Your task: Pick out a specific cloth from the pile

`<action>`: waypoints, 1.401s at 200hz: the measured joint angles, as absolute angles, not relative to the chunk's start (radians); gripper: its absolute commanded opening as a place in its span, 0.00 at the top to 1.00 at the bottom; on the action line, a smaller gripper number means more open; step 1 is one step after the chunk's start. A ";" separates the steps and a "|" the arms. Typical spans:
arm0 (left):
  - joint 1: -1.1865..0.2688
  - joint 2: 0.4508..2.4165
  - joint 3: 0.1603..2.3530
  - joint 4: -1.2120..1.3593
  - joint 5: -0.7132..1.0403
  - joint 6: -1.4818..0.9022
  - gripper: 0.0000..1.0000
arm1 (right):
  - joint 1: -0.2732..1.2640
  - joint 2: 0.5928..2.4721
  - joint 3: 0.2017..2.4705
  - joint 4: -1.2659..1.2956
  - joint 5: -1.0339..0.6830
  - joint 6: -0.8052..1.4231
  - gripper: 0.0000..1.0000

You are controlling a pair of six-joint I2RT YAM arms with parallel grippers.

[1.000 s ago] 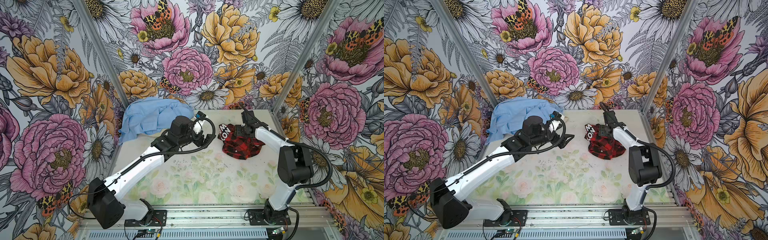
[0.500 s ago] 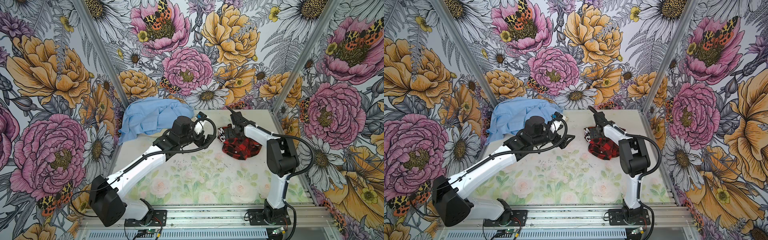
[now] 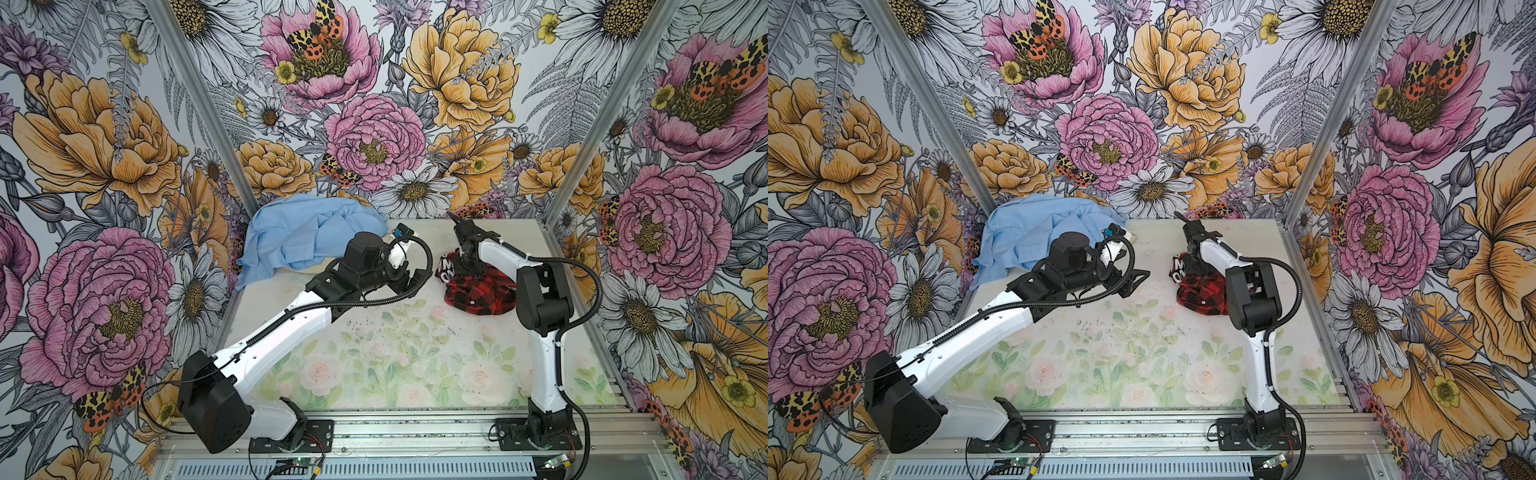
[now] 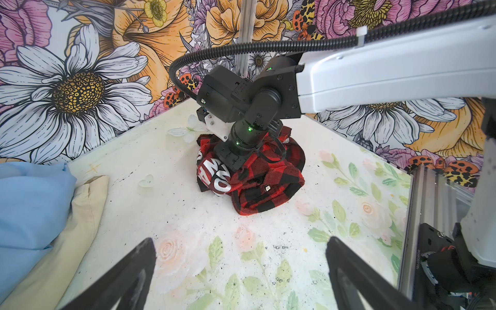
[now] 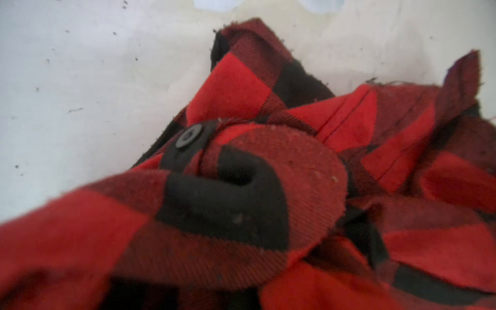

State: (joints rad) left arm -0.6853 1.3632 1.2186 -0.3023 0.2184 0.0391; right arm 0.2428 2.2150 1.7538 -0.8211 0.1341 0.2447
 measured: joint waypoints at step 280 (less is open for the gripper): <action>-0.696 1.356 1.219 -0.302 0.218 0.040 0.01 | 0.054 1.959 1.657 -0.809 0.259 0.183 1.00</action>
